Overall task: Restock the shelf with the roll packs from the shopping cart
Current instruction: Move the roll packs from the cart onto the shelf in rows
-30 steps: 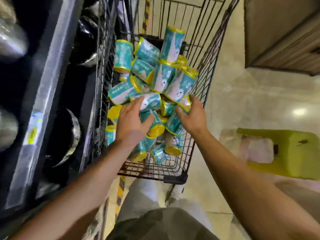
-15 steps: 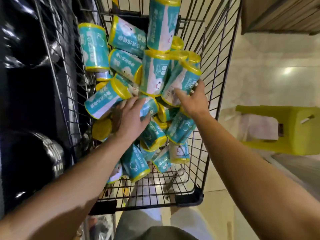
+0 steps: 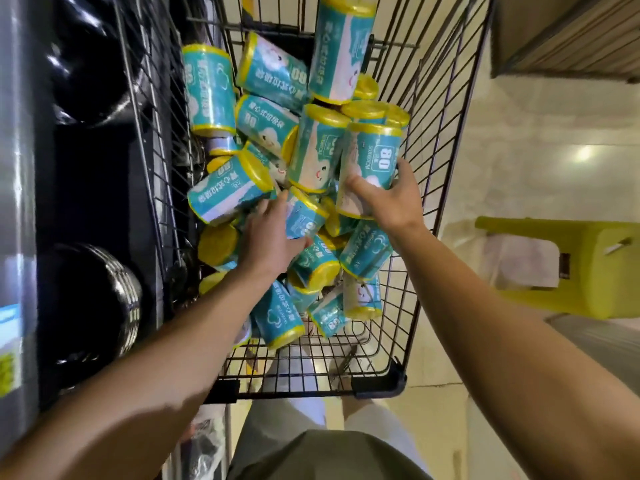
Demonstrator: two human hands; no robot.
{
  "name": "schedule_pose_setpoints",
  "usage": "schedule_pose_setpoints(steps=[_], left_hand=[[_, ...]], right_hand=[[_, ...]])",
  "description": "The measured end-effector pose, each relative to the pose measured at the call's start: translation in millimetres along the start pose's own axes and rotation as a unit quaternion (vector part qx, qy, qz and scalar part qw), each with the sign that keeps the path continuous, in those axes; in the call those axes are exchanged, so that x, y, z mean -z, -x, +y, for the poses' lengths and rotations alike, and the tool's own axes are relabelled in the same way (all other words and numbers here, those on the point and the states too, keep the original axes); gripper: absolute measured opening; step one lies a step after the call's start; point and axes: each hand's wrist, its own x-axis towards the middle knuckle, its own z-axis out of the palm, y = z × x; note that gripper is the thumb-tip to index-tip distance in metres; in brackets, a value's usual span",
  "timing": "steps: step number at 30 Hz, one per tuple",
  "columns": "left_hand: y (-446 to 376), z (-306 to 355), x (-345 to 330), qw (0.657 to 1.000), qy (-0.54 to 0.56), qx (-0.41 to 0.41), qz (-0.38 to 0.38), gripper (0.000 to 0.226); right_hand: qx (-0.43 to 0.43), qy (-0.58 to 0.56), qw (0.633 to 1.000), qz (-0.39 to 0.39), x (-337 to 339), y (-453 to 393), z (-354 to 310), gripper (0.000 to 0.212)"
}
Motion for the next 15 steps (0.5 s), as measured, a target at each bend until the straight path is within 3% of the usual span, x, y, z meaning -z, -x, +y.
schedule_pose_setpoints(steps=[5,9,12,15], left_hand=[[50.7,21.8,31.9,0.976,0.196,0.077,0.055,0.083],[101.2,47.1,56.7,0.906,0.393,0.112,0.112,0.067],[142.1,55.7,70.7,0.873,0.461,0.089,0.131,0.053],[193.6,63.2,79.4,0.849,0.489,0.098,0.177,0.05]], right_hand=[[0.005,0.001,0.999,-0.034,14.6,53.7,-2.1,0.054],[0.019,0.0,0.998,-0.056,31.7,102.3,-6.0,0.054],[0.049,-0.004,0.996,-0.077,48.7,140.0,-8.0,0.037],[0.078,-0.016,0.992,-0.094,67.5,180.1,-2.7,0.041]])
